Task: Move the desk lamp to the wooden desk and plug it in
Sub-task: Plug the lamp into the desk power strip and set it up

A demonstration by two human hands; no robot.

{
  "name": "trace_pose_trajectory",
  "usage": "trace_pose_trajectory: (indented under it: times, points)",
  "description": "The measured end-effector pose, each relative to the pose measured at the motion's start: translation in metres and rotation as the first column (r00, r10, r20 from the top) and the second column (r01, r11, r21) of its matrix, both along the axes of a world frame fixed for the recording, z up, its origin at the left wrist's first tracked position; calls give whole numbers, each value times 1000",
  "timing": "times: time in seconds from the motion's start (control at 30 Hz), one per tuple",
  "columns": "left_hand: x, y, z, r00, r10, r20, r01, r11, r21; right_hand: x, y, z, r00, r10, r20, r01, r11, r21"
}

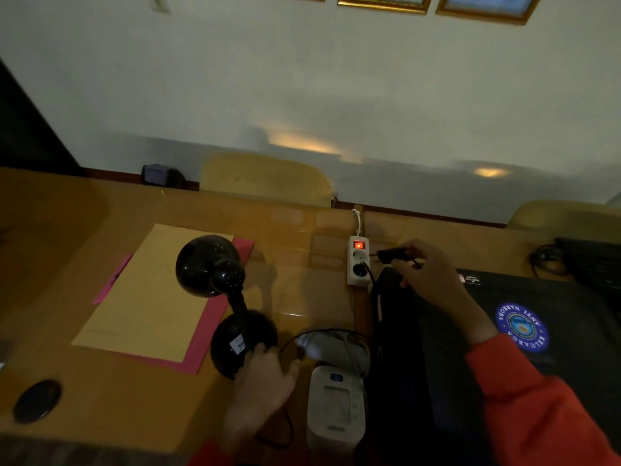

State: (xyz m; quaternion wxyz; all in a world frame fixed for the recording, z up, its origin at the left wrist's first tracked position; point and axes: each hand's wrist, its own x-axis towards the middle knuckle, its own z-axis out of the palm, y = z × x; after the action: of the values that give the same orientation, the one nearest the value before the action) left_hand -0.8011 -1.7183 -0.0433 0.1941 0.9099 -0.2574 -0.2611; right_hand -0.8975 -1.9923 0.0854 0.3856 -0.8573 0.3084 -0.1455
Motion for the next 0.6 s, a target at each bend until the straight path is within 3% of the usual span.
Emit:
trace_pose_trajectory:
  times: [0.23,0.47,0.6]
  points:
    - [31,-75,16,967,-200,157,233,944,-233,19,-30,-25,999,-35,7,36,996,-76]
    - [74,-144,-12,957,-232,177,271,930,-248,57,-69,-52,998,-39,-54,26,973,-227]
    - [94,-172,-45,950,-231,211,258,960,-113,85,-92,-69,978,28,-207,-73,975,-210]
